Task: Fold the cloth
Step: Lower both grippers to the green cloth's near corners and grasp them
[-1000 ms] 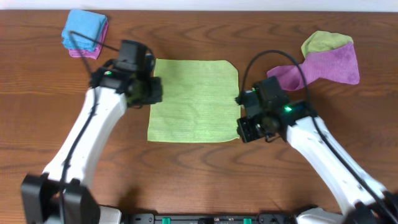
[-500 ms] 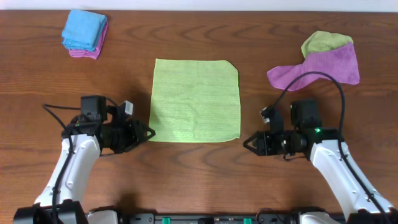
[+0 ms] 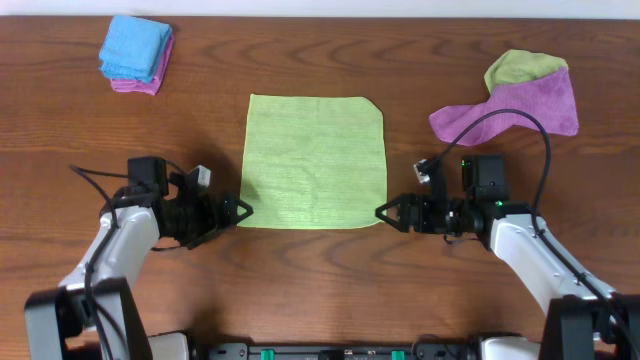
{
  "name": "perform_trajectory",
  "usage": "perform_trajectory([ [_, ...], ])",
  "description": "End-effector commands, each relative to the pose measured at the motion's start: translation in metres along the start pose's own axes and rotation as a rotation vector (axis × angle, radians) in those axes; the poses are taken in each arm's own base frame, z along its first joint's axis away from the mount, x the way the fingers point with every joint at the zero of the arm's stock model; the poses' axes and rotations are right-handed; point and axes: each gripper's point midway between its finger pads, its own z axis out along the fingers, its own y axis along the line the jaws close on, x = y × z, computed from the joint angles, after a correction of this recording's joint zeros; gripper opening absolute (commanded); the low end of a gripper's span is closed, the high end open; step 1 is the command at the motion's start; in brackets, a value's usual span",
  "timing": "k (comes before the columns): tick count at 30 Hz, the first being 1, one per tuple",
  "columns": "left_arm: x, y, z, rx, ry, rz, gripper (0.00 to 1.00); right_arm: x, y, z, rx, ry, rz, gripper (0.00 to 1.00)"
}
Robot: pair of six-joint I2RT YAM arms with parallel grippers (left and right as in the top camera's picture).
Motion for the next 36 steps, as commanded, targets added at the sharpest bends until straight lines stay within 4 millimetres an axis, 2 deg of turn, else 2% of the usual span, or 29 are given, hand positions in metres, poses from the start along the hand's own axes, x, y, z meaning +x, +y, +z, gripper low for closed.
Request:
perform_trajectory([
  [1,0.003,-0.009,0.008,0.098,0.035,0.004,0.95,0.002,0.002,0.001,-0.032,0.008,0.042,0.99],
  [3,0.003,-0.014,0.01,0.147,0.046,0.001,0.95,0.002,0.006,0.0,-0.051,0.009,0.038,0.99],
  [9,0.002,-0.015,0.011,0.156,0.049,-0.018,0.95,-0.007,0.012,0.0,-0.082,-0.021,-0.008,0.99],
  [12,0.003,-0.014,0.011,0.147,0.051,-0.021,0.95,-0.008,0.01,0.0,-0.071,-0.027,-0.051,0.93],
  [16,0.004,-0.002,0.013,0.078,0.049,-0.03,0.95,-0.004,-0.007,0.0,0.021,-0.017,-0.035,0.91],
  [19,0.005,0.006,0.013,0.037,0.051,-0.036,0.95,-0.002,-0.013,0.001,0.042,-0.01,-0.018,0.94],
  [21,0.003,0.014,0.014,-0.009,0.041,-0.034,0.95,-0.001,-0.016,0.003,0.043,-0.003,-0.01,0.92],
  [27,0.0,0.015,0.02,0.006,0.043,-0.052,0.95,0.004,-0.025,0.018,0.005,0.041,0.04,0.86],
  [31,0.005,0.014,0.031,0.063,0.088,-0.086,0.96,0.004,-0.03,0.03,-0.045,0.058,0.097,0.75],
  [34,0.011,0.015,0.04,0.099,0.131,-0.122,0.97,0.012,-0.033,0.036,-0.069,0.094,0.147,0.7],
  [36,0.015,0.017,0.042,0.098,0.148,-0.138,0.99,0.012,-0.032,0.036,-0.069,0.096,0.158,0.7],
])
